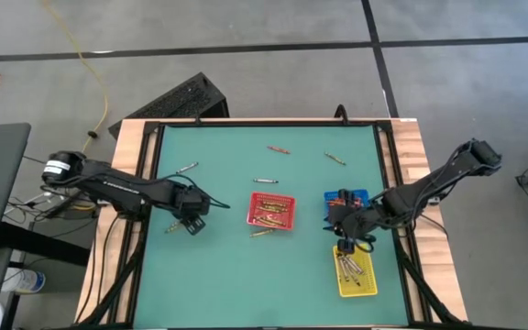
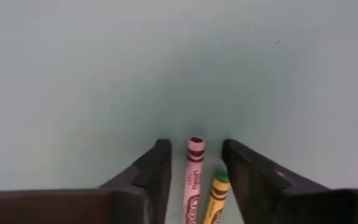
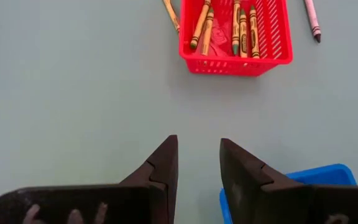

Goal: Sort crayons
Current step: Put the black crayon into the yellow basket

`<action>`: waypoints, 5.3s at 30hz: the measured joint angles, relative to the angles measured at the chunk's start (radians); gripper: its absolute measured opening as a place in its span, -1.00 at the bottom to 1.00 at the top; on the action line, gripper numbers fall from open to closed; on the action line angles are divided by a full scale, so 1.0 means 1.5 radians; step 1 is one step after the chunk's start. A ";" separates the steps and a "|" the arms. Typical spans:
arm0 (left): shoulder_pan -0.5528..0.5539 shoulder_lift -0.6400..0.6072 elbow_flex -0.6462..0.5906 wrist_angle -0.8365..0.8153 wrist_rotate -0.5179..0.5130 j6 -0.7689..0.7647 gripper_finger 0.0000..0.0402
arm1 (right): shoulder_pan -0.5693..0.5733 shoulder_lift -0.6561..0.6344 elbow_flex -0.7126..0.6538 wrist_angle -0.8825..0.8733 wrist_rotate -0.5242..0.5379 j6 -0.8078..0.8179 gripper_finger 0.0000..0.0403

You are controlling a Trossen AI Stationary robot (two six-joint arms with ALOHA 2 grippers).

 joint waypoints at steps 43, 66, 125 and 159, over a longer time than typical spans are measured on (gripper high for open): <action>-0.082 0.398 0.135 1.477 0.091 0.301 -0.94 | 0.107 0.203 -0.001 0.581 0.214 -0.160 -0.27; -0.052 0.404 0.157 1.481 0.080 0.401 -0.94 | -0.007 0.197 -0.001 0.664 0.104 -0.232 0.03; -0.038 0.212 0.137 0.803 -0.025 0.396 -0.14 | 0.271 0.124 0.000 -0.046 -0.136 0.734 -0.82; 0.453 0.066 0.147 0.110 -0.085 0.391 -0.14 | 0.360 0.080 0.001 -0.045 0.038 0.556 -0.64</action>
